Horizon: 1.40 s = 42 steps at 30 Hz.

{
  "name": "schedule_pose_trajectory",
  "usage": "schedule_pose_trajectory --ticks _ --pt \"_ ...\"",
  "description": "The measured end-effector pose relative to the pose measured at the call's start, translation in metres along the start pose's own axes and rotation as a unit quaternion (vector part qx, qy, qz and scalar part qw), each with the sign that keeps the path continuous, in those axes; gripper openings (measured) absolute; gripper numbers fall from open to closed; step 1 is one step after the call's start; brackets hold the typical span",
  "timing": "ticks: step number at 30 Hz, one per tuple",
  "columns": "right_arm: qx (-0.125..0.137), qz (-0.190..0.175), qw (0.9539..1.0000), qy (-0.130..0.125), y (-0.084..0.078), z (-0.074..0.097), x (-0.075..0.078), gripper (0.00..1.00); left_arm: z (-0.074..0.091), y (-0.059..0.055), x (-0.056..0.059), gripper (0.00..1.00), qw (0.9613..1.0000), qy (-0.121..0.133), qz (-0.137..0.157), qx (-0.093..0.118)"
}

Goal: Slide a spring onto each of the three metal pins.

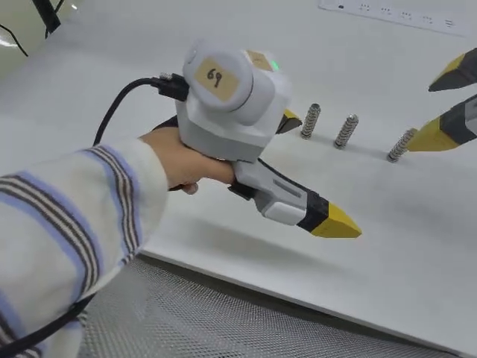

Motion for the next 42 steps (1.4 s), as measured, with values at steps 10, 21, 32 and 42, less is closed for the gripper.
schedule_pose_trajectory --ticks 10,21,32,42 --pt "0.055 -0.051 0.997 -0.016 -0.018 0.006 -0.005 0.67 0.006 0.003 -0.005 0.98 0.9999 0.01 0.008 0.001" --pt "0.127 -0.115 0.9836 -0.056 -0.036 0.014 -0.029 0.87 0.014 0.007 -0.008 0.98 0.9998 0.018 0.011 0.002" --pt "0.187 -0.163 0.965 -0.085 -0.054 0.018 -0.051 0.95 0.022 0.003 -0.013 0.98 0.9991 0.025 0.033 -0.007" --pt "0.25 -0.233 0.9346 -0.097 -0.073 0.012 -0.068 0.99 0.028 0.003 -0.017 0.98 0.9989 0.029 0.037 -0.004"
Point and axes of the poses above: the centre of the closed fingertips' face, and the gripper's own axes: z roughly backward along the fingers, x roughly to its right, y roughly out of its top, the point moved 10 cm from there along z, roughly backward along the fingers, and after that the axes turned 5 degrees about x, right-handed, at the moved point
